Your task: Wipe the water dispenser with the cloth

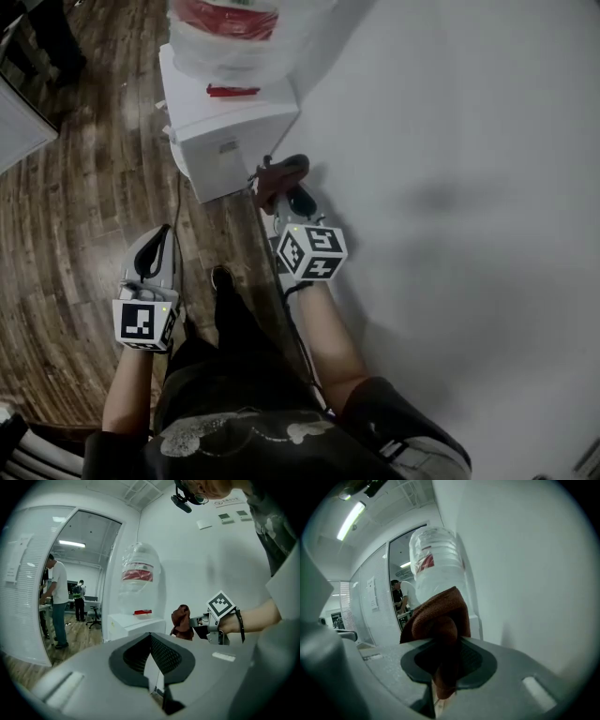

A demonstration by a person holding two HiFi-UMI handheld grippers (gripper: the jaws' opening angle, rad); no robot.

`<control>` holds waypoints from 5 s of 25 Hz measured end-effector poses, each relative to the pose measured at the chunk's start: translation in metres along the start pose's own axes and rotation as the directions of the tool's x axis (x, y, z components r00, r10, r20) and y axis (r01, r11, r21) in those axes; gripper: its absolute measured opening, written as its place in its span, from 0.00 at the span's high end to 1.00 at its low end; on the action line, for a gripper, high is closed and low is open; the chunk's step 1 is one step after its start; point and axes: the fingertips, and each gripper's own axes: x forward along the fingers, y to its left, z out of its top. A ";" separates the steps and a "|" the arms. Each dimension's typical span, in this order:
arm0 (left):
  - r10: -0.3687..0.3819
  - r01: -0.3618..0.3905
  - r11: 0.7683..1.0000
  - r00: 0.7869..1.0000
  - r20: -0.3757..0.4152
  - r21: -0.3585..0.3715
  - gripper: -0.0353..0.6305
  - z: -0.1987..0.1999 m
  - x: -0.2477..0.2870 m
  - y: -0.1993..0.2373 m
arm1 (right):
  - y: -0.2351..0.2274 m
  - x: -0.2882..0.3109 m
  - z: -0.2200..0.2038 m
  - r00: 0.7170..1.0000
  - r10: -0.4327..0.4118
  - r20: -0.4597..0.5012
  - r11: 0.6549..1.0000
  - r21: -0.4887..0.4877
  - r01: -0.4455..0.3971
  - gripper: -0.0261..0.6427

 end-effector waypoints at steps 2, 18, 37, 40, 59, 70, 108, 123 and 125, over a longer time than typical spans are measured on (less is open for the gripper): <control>0.003 -0.003 1.000 1.000 0.002 0.001 0.92 0.002 0.025 0.009 | -0.013 0.029 0.012 1.000 -0.016 0.010 1.000 -0.005 0.016 0.87; -0.139 0.137 0.989 0.990 -0.033 -0.046 0.92 -0.113 0.111 0.027 | -0.063 0.150 -0.066 0.987 -0.161 0.011 0.986 -0.046 0.161 0.87; -0.088 0.084 0.996 0.992 -0.095 -0.043 0.92 -0.437 0.173 0.113 | -0.118 0.282 -0.366 0.979 -0.189 -0.077 0.980 -0.074 0.184 0.87; -0.087 0.086 0.996 0.993 -0.085 -0.015 0.92 -0.476 0.184 0.122 | -0.131 0.295 -0.415 0.975 -0.196 -0.103 0.980 -0.064 0.190 0.87; -0.121 0.127 0.980 0.992 -0.047 0.151 0.92 -0.563 0.225 0.136 | -0.172 0.311 -0.545 0.961 -0.213 -0.177 0.972 -0.135 0.191 0.87; -0.016 -0.032 0.978 0.974 0.227 0.207 0.92 -0.326 0.188 0.178 | -0.039 0.200 -0.198 0.967 0.031 0.252 0.921 -0.384 0.071 0.87; -0.019 0.017 0.997 1.000 0.017 0.075 0.92 -0.504 0.175 0.174 | -0.041 0.285 -0.477 0.988 0.065 -0.143 0.939 -0.326 -0.109 0.87; -0.005 0.003 0.990 1.000 0.010 0.140 0.92 -0.493 0.201 0.197 | -0.061 0.300 -0.482 0.992 0.061 -0.109 0.959 -0.268 -0.088 0.87; -0.021 0.009 0.985 0.998 0.066 0.172 0.92 -0.452 0.196 0.198 | -0.048 0.279 -0.417 0.996 0.093 0.000 0.944 -0.319 -0.088 0.87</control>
